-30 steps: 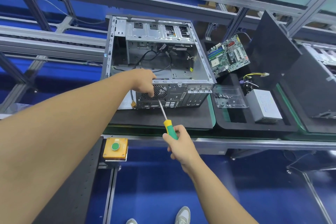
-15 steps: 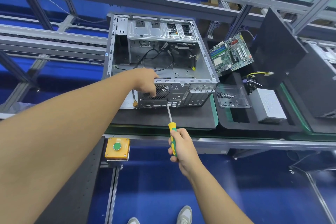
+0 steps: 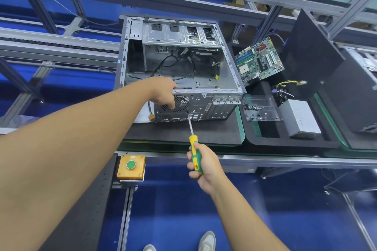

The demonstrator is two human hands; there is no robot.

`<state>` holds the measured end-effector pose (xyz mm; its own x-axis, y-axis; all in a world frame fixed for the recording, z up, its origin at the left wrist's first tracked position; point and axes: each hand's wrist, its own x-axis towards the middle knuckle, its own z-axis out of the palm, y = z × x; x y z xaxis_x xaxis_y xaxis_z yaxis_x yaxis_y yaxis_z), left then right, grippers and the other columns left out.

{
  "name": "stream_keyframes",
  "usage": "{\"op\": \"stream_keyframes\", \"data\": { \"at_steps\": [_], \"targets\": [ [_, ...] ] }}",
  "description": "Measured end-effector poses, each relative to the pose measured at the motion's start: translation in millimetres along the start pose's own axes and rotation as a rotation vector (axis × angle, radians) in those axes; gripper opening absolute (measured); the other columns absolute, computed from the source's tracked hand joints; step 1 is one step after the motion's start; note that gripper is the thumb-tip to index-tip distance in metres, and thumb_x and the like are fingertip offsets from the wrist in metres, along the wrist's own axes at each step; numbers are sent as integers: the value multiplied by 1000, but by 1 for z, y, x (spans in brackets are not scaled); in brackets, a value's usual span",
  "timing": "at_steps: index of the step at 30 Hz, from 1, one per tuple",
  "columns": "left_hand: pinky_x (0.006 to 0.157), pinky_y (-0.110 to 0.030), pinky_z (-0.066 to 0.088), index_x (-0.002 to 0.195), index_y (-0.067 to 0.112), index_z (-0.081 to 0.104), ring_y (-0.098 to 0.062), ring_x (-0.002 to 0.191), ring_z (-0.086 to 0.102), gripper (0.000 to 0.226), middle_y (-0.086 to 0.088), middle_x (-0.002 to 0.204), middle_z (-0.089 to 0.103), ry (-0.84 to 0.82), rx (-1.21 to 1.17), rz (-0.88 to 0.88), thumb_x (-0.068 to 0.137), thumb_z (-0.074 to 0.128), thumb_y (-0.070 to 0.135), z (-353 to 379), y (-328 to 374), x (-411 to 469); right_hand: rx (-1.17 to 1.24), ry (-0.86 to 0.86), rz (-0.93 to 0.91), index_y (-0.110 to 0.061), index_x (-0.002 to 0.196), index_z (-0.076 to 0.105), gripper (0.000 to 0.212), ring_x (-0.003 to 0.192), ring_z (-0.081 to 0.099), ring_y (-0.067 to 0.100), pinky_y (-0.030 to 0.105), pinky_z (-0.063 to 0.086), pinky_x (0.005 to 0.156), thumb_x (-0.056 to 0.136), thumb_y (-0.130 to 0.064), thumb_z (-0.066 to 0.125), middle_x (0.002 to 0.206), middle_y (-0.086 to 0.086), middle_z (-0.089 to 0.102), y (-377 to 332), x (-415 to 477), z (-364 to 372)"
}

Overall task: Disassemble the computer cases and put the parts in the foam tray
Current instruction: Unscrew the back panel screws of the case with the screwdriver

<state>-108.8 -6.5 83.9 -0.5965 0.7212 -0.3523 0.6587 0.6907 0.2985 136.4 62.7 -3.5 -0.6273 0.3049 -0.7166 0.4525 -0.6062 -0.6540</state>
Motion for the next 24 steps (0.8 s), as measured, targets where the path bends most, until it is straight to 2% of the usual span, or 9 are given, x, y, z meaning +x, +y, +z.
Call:
{"op": "stream_keyframes", "data": {
  "at_steps": [2,5,8,10,14,17,19,21,24],
  "targets": [
    [54,-27,34,132,9,53,-10,70,51,61,10,74,51,1,-15,3,81,73,37,0,0,-1,174,-58,53,-12,98,57,17,46,40,11,20,25,35,99,-29,53,67,0,53,1,2,-4],
    [56,-28,34,129,9,55,-13,71,50,59,12,75,47,1,-14,2,81,74,37,0,0,-1,429,-180,127,-9,95,60,20,43,39,9,19,28,32,97,-27,54,66,1,51,3,6,-5],
    [58,-30,36,125,9,55,-12,70,49,56,11,77,47,-4,-11,-4,81,74,37,0,0,0,549,-275,174,-9,96,62,19,44,38,10,19,29,31,96,-27,55,68,1,50,7,7,3],
    [57,-29,36,123,8,56,-13,69,50,54,9,75,49,-6,-14,-9,81,74,37,1,0,0,441,-214,116,-9,99,62,20,46,40,12,21,30,34,100,-26,52,69,2,53,7,6,9],
    [62,-30,36,141,11,48,-23,87,49,69,7,85,50,4,-33,1,82,73,38,-1,1,-2,-226,186,-251,-16,92,50,11,48,52,13,27,46,42,99,-23,54,74,4,55,8,3,16],
    [62,-30,35,143,11,46,-22,88,48,72,6,84,47,5,-31,-2,83,73,38,0,2,-2,-558,286,-368,-23,92,41,12,45,56,11,29,52,44,96,-29,51,76,-1,56,6,0,21],
    [61,-30,34,143,10,46,-23,87,48,72,8,81,46,-1,-30,-4,83,73,39,-1,3,-3,-543,215,-293,-24,95,43,13,48,52,15,27,46,43,97,-34,50,82,1,55,-1,-2,22],
    [59,-29,34,143,10,46,-22,86,47,72,9,78,44,1,-36,-3,83,73,38,-1,2,-3,-378,119,-134,-22,103,50,17,54,49,18,27,42,45,99,-38,48,89,5,58,-13,-3,21],
    [54,-27,32,141,10,47,-22,85,46,70,12,73,42,2,-24,-3,83,73,37,-1,3,-3,-274,21,14,-10,110,61,29,59,50,18,27,45,48,103,-28,41,84,7,67,-18,-2,12]
  ]
}}
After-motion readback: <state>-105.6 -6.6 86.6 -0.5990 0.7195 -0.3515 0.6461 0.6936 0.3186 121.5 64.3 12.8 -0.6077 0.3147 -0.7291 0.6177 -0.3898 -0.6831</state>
